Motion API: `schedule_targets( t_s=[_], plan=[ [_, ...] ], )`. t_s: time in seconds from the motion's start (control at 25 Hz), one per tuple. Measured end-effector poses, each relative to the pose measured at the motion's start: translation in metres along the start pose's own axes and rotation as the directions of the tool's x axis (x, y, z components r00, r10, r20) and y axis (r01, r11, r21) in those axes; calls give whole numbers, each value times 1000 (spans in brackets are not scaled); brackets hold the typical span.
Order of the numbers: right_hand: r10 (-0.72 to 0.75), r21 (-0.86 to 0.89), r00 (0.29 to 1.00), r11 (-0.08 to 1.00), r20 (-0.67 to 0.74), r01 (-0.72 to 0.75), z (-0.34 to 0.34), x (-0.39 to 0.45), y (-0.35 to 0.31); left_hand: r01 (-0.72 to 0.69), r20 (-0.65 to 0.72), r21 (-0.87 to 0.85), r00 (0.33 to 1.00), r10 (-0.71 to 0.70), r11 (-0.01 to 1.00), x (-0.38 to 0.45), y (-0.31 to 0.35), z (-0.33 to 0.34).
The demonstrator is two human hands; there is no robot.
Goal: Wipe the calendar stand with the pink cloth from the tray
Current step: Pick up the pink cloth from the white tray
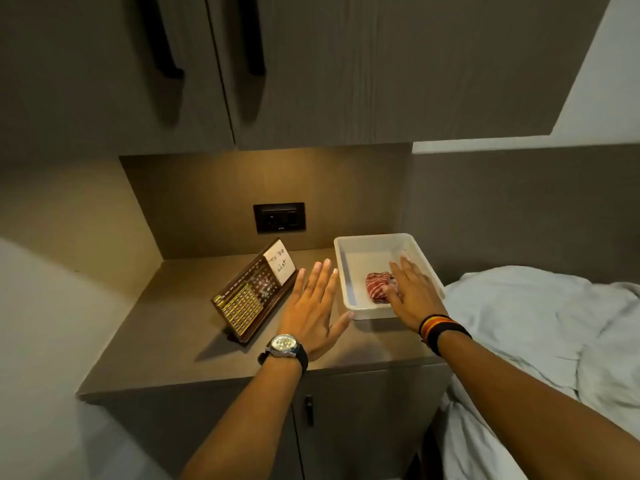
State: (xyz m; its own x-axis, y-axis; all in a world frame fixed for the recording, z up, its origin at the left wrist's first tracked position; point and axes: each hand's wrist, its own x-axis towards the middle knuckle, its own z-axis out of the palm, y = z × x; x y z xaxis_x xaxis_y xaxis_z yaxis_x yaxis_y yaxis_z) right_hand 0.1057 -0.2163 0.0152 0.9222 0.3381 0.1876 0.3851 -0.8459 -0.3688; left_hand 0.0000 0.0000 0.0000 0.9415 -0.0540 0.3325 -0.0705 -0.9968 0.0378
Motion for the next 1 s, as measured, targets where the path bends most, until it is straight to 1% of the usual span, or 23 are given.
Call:
schedule_targets(
  t_s=[0.08,0.2,0.28,0.4,0.52,0.6,0.68,0.76,0.84,0.92,1.0],
  plan=[
    [-1,-29,989,1000,149,6,10,30,8,-17,78,-15,997,18,1000,16,5,19],
    [0,-56,932,998,363,22,29,73,18,-21,163,-24,986,25,999,35,5,47],
    [-4,-74,895,996,446,41,44,91,22,-7,209,-53,978,18,999,45,2,59],
    [-2,-76,868,996,497,45,58,104,23,-15,273,-70,961,34,997,49,-5,69],
    [-37,-95,874,991,485,94,65,108,24,-40,323,-89,944,67,995,50,-7,72],
    [-61,-108,899,987,434,119,66,108,22,-21,354,-107,933,58,994,51,-5,71],
    [-57,-97,922,990,382,102,64,105,19,-25,375,-107,925,64,994,52,-5,65],
    [-27,-29,939,999,342,40,59,103,19,-63,366,-92,926,92,994,50,-11,51],
    [20,72,957,996,288,-43,49,102,18,-99,319,-55,941,111,994,43,-29,28],
    [65,159,979,983,192,-96,39,100,10,-126,274,4,954,120,992,32,-58,1],
    [104,289,989,948,109,-131,33,99,-9,-120,258,57,961,102,991,21,-92,-24]
  ],
)
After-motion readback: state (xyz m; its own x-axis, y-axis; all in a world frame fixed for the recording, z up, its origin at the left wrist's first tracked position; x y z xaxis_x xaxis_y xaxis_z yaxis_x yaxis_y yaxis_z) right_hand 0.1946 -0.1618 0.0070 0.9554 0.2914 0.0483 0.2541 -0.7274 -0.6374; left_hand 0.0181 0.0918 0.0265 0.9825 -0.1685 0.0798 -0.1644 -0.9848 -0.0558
